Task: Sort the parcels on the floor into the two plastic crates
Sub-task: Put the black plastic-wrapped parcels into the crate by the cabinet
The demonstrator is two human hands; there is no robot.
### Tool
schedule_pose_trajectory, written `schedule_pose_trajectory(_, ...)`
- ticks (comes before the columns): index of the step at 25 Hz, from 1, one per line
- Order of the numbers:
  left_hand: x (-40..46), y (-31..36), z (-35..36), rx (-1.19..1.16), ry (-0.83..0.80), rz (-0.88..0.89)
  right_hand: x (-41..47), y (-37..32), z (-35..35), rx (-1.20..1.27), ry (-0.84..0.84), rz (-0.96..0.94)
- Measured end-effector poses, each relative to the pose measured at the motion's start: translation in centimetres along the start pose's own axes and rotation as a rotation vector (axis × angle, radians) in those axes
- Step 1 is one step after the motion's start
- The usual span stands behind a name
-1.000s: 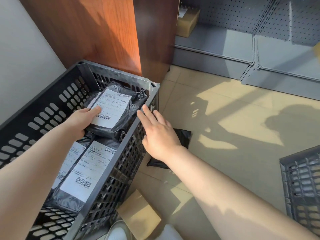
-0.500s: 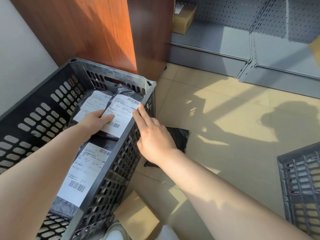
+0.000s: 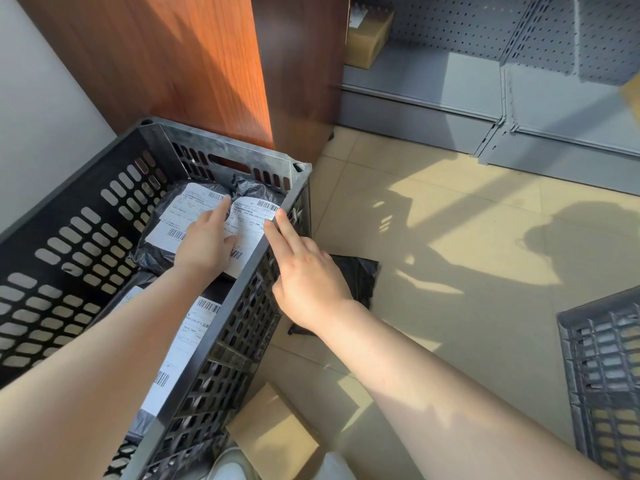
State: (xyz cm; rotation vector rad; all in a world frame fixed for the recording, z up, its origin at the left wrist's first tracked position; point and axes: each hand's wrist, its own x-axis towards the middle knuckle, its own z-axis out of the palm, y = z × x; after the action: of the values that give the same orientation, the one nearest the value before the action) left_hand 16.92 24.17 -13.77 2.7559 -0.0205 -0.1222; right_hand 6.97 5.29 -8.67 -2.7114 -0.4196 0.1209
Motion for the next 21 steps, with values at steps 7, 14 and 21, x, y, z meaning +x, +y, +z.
schedule_pose_trajectory(7,-0.1,0.3,0.3,0.2,-0.124,0.013,0.0,-0.2,-0.6,0.109,-0.003,0.046)
schedule_pose_trajectory(14,0.4,2.0,-0.5,-0.094,-0.287,-0.182,-1.2,0.5,-1.4,0.241,-0.012,0.208)
schedule_pose_trajectory(21,-2.1,7.4,-3.8,-0.532,-0.055,-0.075,-2.7,3.5,-2.4,0.387,-0.06,0.395)
